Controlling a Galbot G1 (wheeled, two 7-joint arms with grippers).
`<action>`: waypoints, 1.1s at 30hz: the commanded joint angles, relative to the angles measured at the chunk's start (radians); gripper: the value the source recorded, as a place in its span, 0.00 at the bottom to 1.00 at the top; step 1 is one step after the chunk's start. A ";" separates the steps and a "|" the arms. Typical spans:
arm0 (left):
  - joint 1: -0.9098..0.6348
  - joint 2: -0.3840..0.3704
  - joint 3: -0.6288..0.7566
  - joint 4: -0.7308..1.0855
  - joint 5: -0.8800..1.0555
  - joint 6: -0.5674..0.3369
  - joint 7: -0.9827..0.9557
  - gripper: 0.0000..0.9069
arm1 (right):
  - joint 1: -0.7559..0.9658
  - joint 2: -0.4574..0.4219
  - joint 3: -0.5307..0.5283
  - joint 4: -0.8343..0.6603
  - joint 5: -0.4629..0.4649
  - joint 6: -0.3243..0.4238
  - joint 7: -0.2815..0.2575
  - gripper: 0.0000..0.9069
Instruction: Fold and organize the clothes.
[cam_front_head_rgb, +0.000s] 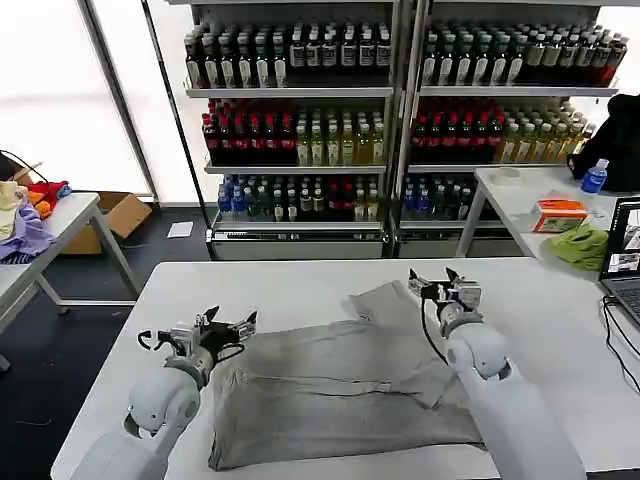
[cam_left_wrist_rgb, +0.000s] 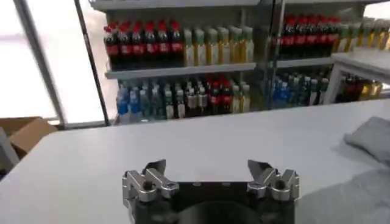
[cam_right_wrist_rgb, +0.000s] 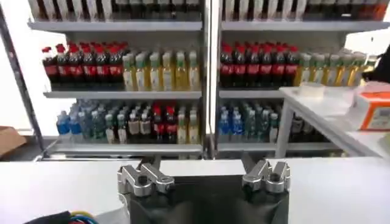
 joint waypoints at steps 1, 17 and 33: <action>0.014 0.009 0.016 0.053 -0.003 0.005 0.004 0.97 | 0.073 0.030 -0.041 -0.135 0.010 -0.010 -0.012 1.00; 0.074 -0.004 -0.015 0.055 0.008 0.003 0.014 0.84 | 0.066 0.073 -0.045 -0.181 -0.009 -0.002 -0.029 1.00; 0.077 -0.013 0.002 0.092 0.021 0.003 0.022 0.01 | 0.028 0.087 -0.060 -0.203 -0.024 -0.015 -0.030 0.34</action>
